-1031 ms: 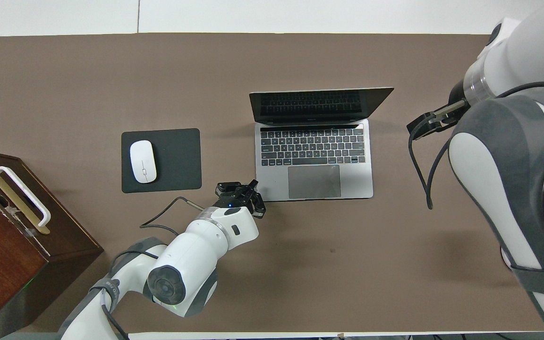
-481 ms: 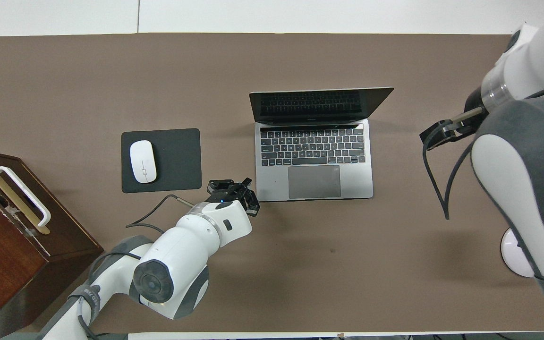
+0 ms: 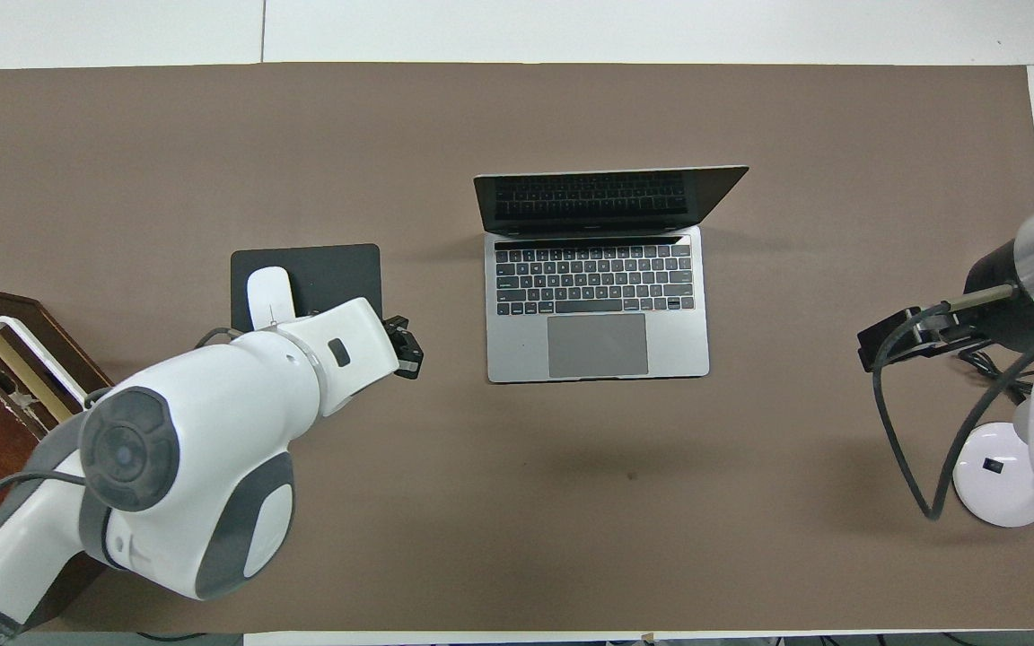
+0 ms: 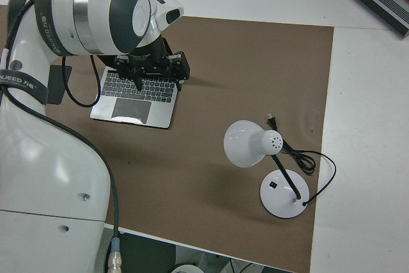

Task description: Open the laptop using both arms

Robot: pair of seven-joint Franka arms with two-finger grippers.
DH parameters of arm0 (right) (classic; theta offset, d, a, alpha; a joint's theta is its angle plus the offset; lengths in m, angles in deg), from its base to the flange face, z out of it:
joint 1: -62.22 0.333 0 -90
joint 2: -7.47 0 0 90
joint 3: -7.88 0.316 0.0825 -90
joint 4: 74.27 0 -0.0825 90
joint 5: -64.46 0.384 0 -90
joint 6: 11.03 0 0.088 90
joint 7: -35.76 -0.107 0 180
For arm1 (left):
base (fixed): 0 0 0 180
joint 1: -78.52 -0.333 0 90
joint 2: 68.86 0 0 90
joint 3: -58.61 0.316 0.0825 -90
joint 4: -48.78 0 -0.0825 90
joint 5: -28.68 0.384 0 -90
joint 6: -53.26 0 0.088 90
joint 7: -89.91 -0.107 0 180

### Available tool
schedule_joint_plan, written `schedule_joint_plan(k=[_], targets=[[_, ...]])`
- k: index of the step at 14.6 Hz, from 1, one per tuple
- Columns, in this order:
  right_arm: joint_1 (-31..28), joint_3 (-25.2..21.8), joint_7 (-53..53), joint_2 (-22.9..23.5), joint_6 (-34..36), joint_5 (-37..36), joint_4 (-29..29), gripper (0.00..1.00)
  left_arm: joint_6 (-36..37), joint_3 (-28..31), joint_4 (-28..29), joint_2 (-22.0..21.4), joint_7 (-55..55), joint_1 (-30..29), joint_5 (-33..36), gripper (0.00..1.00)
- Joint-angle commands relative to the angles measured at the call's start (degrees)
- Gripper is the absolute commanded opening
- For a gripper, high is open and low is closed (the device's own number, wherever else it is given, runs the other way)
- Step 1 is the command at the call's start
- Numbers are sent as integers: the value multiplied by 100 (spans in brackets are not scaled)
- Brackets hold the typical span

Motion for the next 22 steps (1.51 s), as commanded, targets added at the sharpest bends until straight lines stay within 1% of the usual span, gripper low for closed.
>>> schedule_joint_plan(k=[1, 3, 4, 7, 10, 12, 14, 15, 16, 17, 19, 22], targets=[[-192, 50, -33, -187, -205, 168, 290, 100, 602, -38, -81, -261, -206, -282, 26, 0], [-253, 50, -59, -205, -765, 168, 519, 100, 1041, -38, -230, -401, -390, -519, 26, 0], [-288, 50, -68, -187, -838, 159, 494, 100, 1287, -38, -361, -428, -382, -607, 26, 0], [-306, 50, -77, -47, -812, 71, 336, 100, 2262, -46, -889, -437, -382, -819, 508, 0], [-183, 24, -68, 76, -777, -25, 159, 100, 2808, -38, -1144, -490, -391, -1108, 527, 0], [-8, 6, -86, 59, -794, -25, 159, 100, 3072, -38, -1294, -499, -400, -1380, 536, 0], [19, -46, -86, 76, -838, -25, 159, 100, 3274, -38, -1443, -516, -487, -1592, 536, 0], [2, -116, -94, 129, -839, -25, 142, 100, 3432, -38, -1557, -516, -496, -1732, 623, 0], [2, -230, -94, 155, -821, -25, 72, 100, 3564, -55, -1715, -508, -592, -1838, 867, 0], [106, -292, -103, 164, -838, -25, 54, 100, 3635, -46, -1777, -507, -715, -1874, 1009, 0], [405, -441, -112, 208, -838, -17, 28, 100, 3767, -11, -1804, -507, -813, -2040, 1019, 0], [389, -451, -121, 199, -935, 36, 72, 100, 3996, 6, -1962, -507, -786, -2137, 1019, 0]])
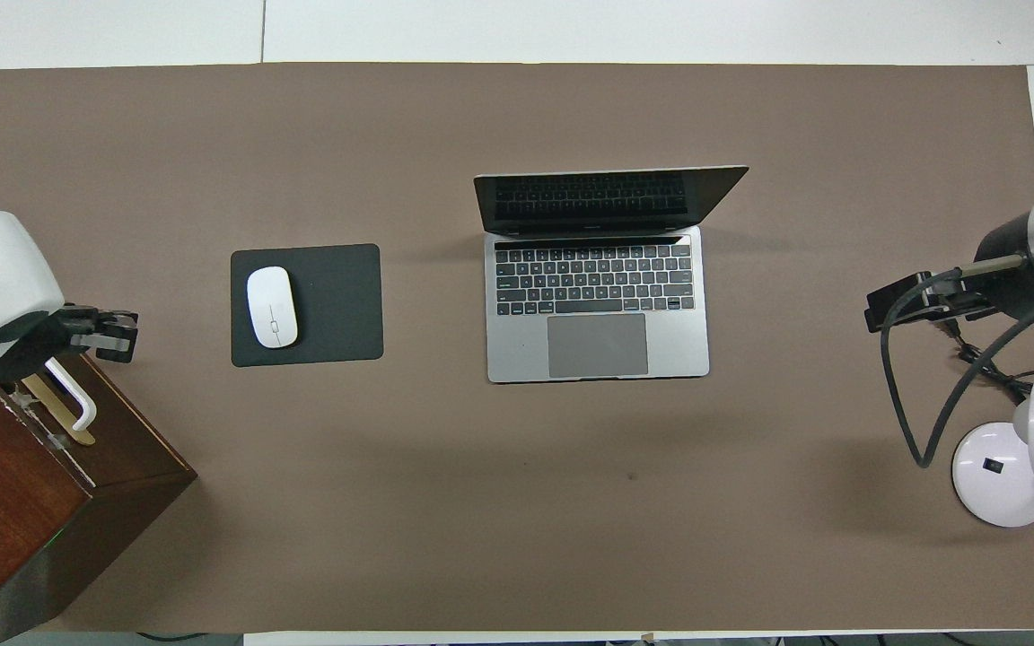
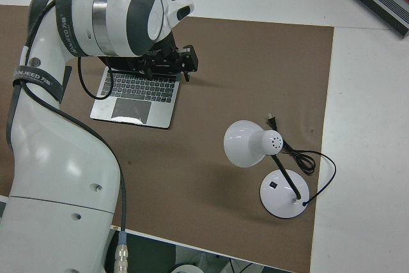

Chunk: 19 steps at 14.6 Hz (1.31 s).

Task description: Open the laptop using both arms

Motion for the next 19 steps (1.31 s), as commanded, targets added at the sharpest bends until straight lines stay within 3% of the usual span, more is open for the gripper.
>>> schedule_joint_plan(k=[1, 2, 4, 14, 19], targets=[[15, -68, -81, 67, -132, 39, -67, 100, 321, -14, -135, -37, -54, -202, 107, 5], [-20, -68, -81, 67, -106, 39, -67, 100, 418, -31, -188, -37, -54, -342, 107, 22], [-73, -68, -81, 67, -105, 39, -58, 100, 550, -14, -214, -37, -45, -379, 107, 100], [-108, -86, -64, 23, -140, -49, -111, 100, 506, -14, -294, -134, 104, -493, 107, 100], [-152, -112, -81, -222, -167, -31, -102, 100, 322, -14, -311, -134, 209, -554, 98, 100]])
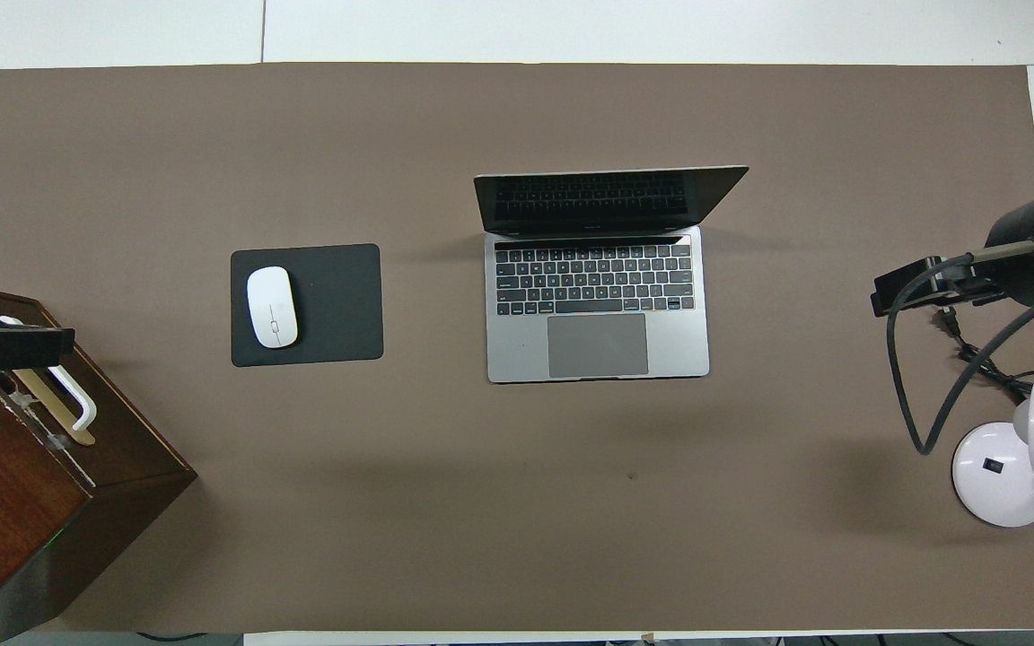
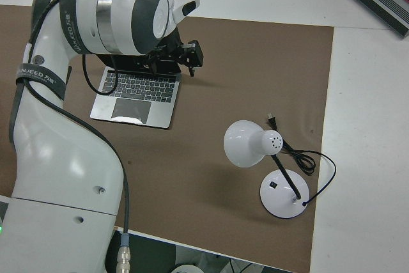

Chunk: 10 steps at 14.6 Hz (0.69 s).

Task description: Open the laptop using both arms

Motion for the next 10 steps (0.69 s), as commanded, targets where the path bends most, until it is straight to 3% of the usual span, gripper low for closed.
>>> schedule_joint_plan(k=[1, 5, 8, 10], targets=[[-154, 20, -101, -214, -66, -2, 110, 100, 4, -21, -121, 5, 179, -157, 94, 100], [-181, 20, -75, -285, -75, 25, 199, 100, 241, -3, -551, 286, 233, -271, -2, 100], [-295, 20, -75, -302, -75, 25, 252, 100, 417, 119, -1034, 778, 233, -115, 6, 100], [-260, 20, -84, -302, -75, 25, 243, 100, 365, 191, -1010, 902, 250, -34, 41, 100]])
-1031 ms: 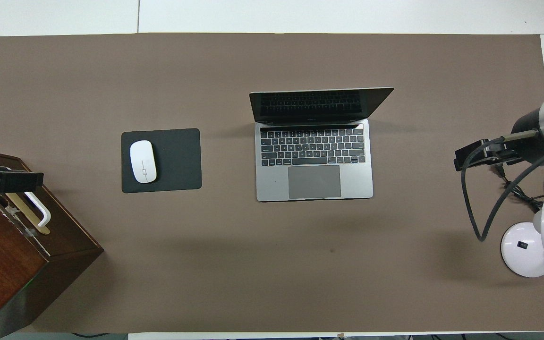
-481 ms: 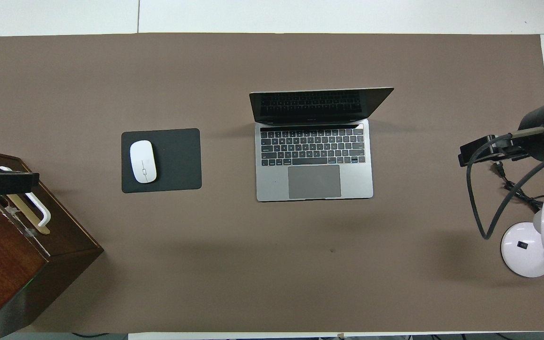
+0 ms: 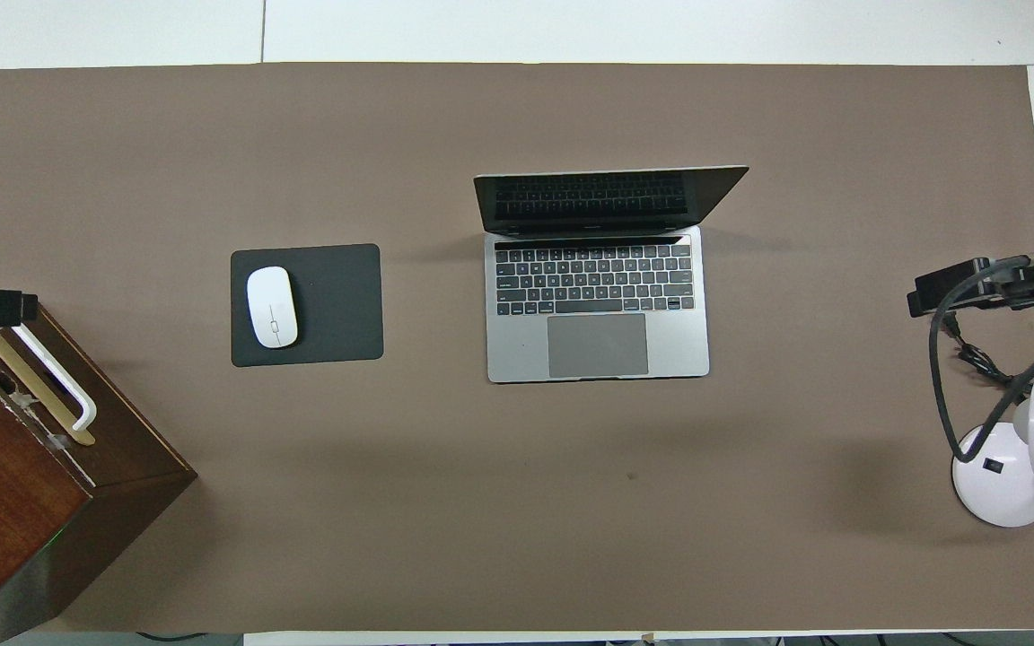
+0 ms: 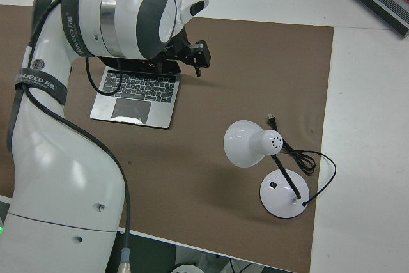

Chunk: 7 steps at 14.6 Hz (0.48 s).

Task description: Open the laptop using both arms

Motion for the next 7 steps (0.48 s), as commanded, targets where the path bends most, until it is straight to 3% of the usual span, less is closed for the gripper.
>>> schedule_joint_plan(k=[1, 5, 7], targets=[[-11, 41, -71, -129, -76, 25, 154, 100, 235, 141, -296, 356, 100, 143, 44, 100], [16, 50, -71, -129, -84, 34, 145, 100, 569, 203, -391, 592, 240, 178, 36, 100], [16, 50, -71, -129, -84, 34, 145, 100, 762, 194, -795, 699, 319, 248, 62, 100]])
